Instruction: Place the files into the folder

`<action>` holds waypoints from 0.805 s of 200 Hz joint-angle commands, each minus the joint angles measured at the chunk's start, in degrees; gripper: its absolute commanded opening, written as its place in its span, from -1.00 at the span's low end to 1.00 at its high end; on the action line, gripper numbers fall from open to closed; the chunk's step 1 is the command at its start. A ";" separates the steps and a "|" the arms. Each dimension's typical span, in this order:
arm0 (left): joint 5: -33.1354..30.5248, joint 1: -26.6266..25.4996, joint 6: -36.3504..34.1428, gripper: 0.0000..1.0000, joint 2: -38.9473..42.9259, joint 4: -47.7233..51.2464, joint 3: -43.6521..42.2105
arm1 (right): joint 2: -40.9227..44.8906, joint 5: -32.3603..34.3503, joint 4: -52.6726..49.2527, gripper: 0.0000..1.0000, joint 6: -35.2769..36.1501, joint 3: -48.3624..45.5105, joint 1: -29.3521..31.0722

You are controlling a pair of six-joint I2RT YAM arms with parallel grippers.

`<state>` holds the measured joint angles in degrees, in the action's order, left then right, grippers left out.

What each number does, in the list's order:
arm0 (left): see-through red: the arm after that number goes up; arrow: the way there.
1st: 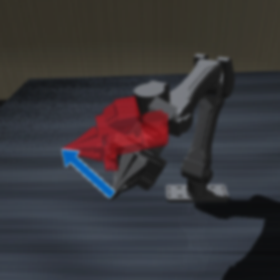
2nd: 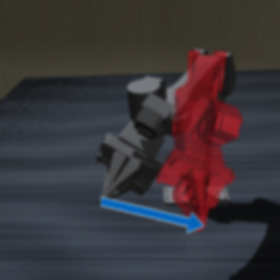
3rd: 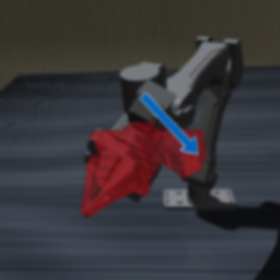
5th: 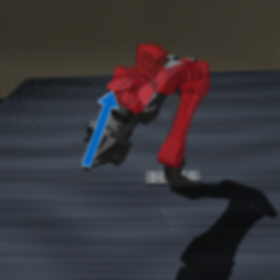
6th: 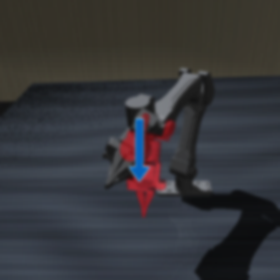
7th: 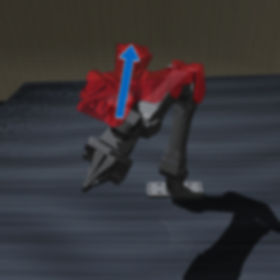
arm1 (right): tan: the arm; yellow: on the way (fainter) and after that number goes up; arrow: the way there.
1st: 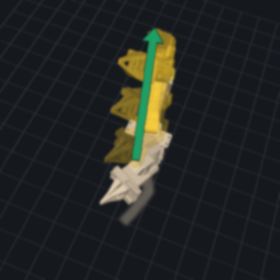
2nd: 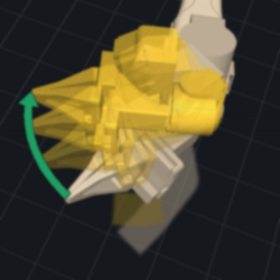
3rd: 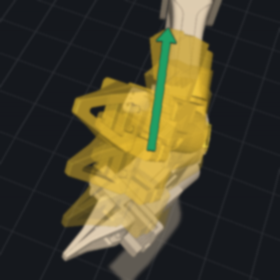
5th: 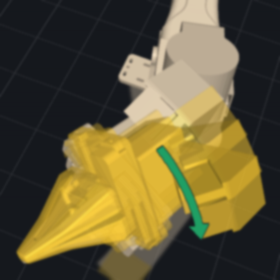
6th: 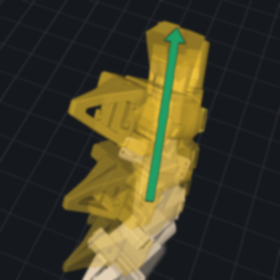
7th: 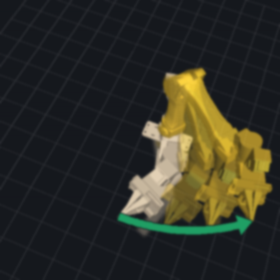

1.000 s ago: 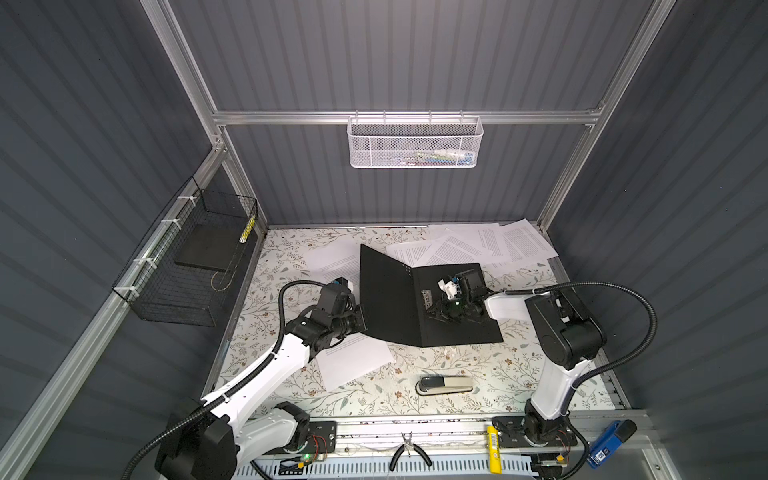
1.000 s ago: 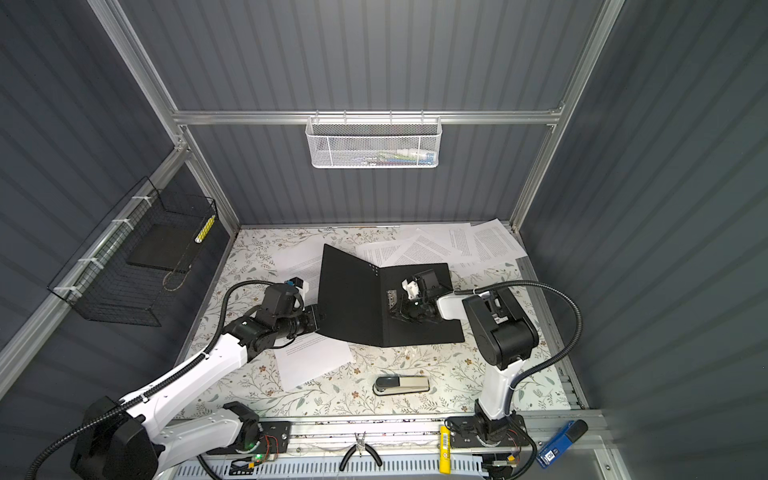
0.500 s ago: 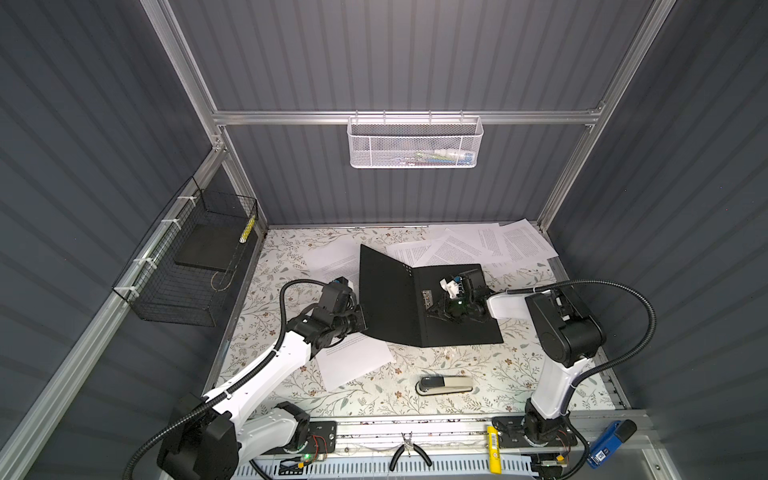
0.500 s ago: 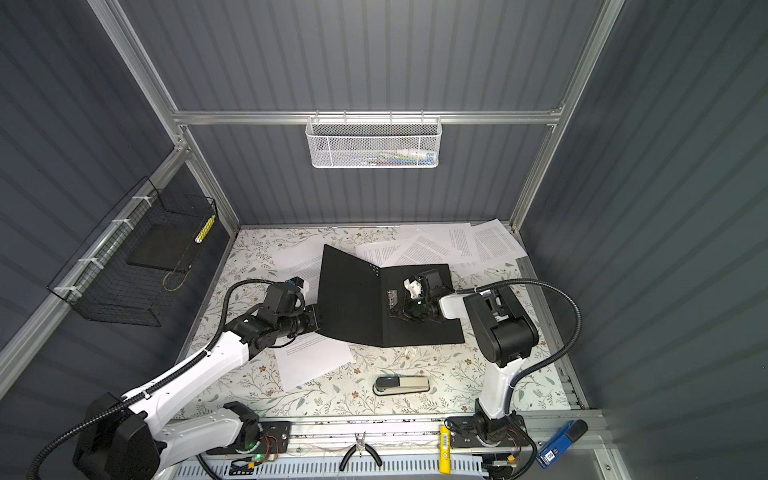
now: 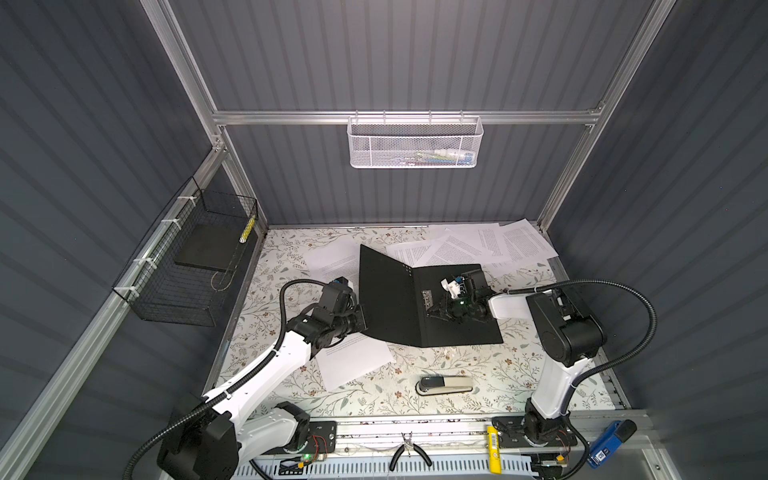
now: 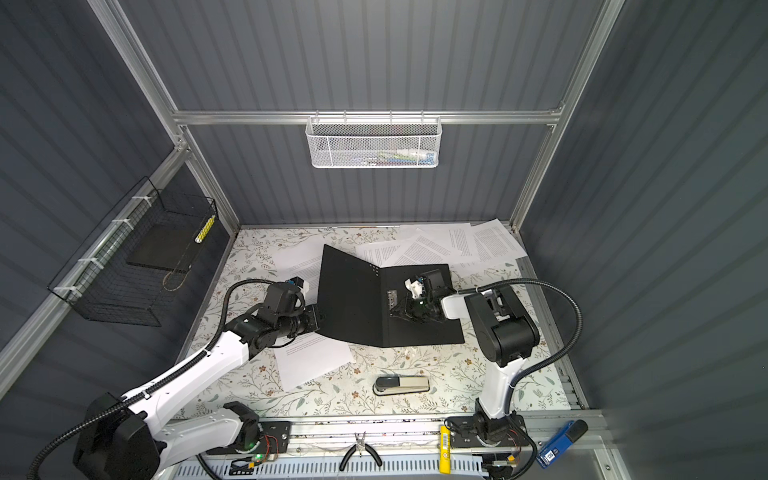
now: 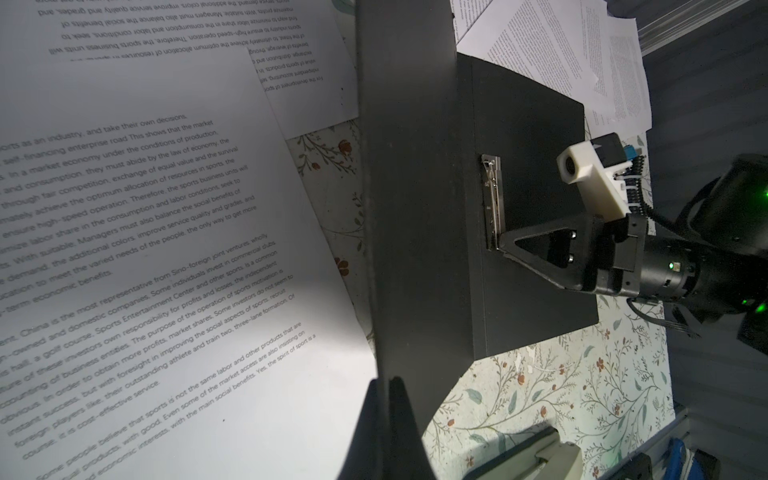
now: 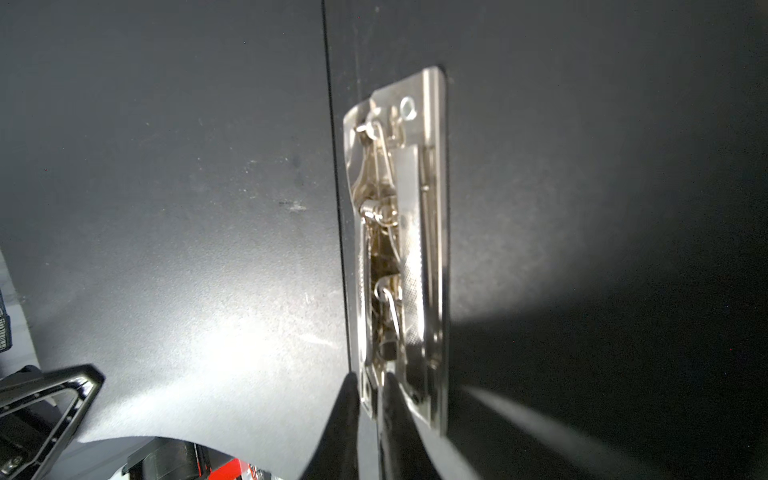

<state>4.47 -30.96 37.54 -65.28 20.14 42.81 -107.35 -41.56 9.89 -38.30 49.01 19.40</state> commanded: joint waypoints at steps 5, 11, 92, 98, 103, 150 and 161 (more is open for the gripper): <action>-2.45 0.03 -2.12 -0.95 -1.26 5.35 0.44 | -0.67 -1.33 0.70 -0.73 0.71 -1.07 0.07; -2.44 0.07 -2.09 -0.95 -1.19 5.29 0.44 | -0.66 -1.47 0.87 -0.73 0.61 -1.20 0.11; -2.34 0.07 -1.75 -0.95 -0.38 5.13 -0.26 | -1.30 -1.78 1.36 -0.78 0.29 -1.25 0.16; -2.36 0.05 -1.76 -0.95 -0.49 4.95 -0.27 | -1.45 -1.70 1.36 -0.79 0.33 -1.20 0.20; -2.25 0.09 -1.76 -0.95 -0.55 4.78 -0.40 | -1.63 -1.69 1.36 -0.81 0.34 -1.22 0.20; -3.14 0.04 -1.46 -0.96 -0.05 3.94 0.40 | -3.10 -0.87 2.09 -1.00 1.09 -1.97 0.20; -3.80 0.04 -1.41 -0.98 -0.10 4.22 0.65 | -3.51 -0.23 1.72 -1.00 1.71 -1.99 0.20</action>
<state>4.19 -30.96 37.69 -65.25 20.12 42.81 -108.38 -44.16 12.75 -38.44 48.14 19.38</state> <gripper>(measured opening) 0.053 0.044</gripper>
